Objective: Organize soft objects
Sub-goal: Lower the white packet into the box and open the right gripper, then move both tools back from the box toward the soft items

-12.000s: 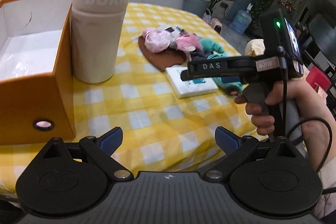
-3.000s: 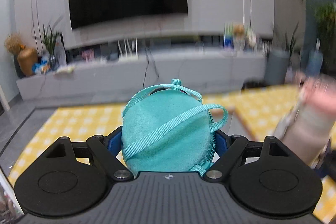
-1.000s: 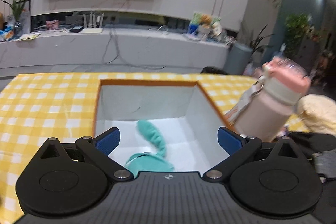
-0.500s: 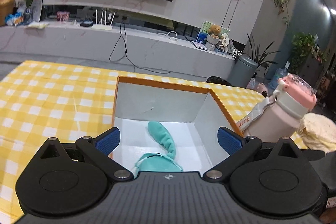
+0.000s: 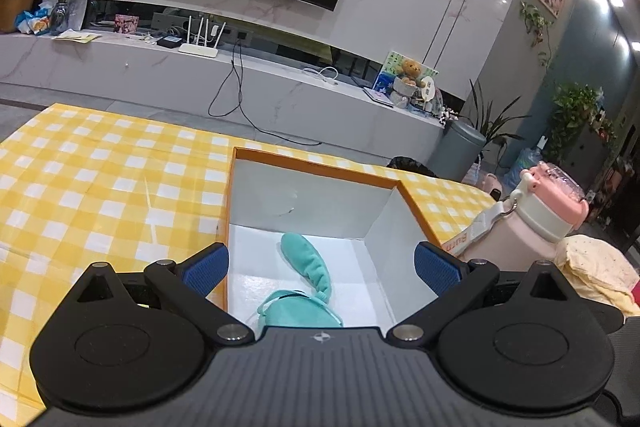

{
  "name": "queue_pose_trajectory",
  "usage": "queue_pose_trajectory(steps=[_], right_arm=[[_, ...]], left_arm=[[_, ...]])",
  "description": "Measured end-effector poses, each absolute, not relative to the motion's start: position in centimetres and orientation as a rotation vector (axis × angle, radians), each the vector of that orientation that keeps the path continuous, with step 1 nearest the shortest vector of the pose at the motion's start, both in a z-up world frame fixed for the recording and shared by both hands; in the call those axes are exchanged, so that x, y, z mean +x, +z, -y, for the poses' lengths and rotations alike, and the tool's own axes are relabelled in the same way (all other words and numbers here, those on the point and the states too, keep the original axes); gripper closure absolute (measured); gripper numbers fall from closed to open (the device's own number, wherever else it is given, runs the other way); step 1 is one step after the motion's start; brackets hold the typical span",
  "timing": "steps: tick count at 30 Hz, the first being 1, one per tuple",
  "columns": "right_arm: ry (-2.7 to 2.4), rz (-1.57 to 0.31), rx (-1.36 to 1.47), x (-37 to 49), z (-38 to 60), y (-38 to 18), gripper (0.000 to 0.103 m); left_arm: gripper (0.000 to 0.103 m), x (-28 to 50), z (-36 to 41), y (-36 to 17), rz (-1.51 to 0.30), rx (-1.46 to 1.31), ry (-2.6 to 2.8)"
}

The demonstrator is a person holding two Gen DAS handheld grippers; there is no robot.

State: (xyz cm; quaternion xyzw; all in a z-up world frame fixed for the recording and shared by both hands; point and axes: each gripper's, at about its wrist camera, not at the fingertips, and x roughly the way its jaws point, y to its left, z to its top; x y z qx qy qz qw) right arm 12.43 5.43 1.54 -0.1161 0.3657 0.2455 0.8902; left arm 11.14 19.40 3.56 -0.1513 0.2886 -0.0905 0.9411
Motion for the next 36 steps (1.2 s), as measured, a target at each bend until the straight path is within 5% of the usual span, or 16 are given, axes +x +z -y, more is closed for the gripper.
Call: queue_pose_trajectory(steps=[21, 36], right_arm=[[0.472, -0.622, -0.230, 6.0, 1.5, 5.4, 0.003], [0.323, -0.693, -0.174, 4.2, 10.9, 2.3, 0.003]], left_arm=[[0.000, 7.3, -16.2, 4.5, -0.675, -0.293, -0.083], [0.000, -0.3, -8.4, 1.8, -0.714, -0.270, -0.189]])
